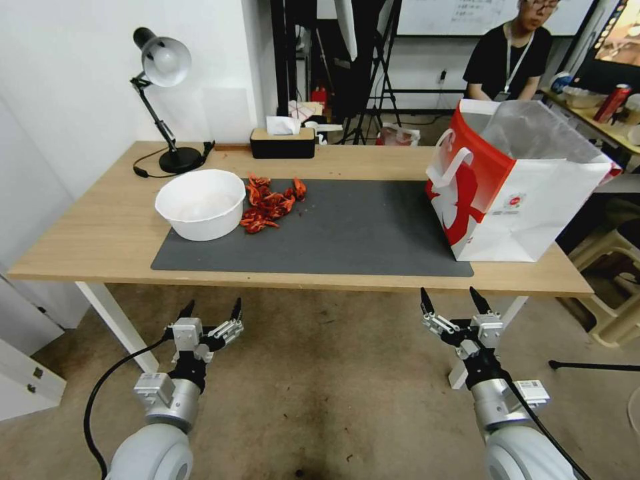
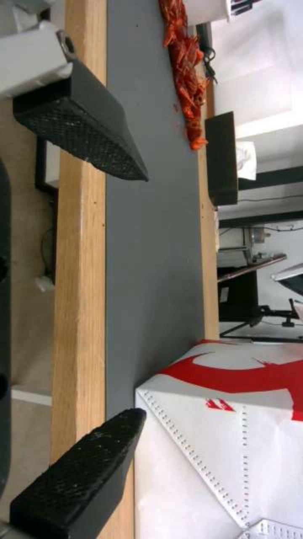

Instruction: Close the takeout container lid, then place the container into the takeout bag.

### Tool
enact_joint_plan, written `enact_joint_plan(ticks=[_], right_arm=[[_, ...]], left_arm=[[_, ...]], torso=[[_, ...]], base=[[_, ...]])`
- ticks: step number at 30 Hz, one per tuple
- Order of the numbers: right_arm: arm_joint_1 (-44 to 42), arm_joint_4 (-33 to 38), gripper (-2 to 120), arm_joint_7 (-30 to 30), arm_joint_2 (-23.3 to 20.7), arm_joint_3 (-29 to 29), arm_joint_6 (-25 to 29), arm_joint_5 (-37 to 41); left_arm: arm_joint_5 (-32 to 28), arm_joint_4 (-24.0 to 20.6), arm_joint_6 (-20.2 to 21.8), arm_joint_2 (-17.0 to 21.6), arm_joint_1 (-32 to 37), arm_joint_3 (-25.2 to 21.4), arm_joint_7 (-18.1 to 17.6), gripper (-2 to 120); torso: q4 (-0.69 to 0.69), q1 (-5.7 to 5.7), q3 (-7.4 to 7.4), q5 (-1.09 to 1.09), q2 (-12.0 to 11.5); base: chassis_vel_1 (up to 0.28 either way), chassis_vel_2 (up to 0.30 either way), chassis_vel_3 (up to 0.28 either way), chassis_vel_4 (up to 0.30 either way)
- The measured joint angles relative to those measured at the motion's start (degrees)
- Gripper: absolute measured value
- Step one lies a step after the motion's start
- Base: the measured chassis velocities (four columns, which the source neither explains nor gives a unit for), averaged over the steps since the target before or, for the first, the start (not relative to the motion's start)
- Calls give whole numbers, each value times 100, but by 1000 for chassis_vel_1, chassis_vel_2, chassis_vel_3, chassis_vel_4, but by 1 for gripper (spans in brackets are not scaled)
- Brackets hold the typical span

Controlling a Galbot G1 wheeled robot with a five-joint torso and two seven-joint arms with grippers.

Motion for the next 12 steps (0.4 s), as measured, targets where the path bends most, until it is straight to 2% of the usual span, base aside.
enact_joint_plan(ticks=[12], right_arm=[[3, 0, 100, 0, -4, 1, -5, 7]], left_arm=[[-1, 0, 1, 2, -2, 0, 0, 100]], torso=[[0, 0, 0, 0, 0]], base=[[0, 0, 0, 0]])
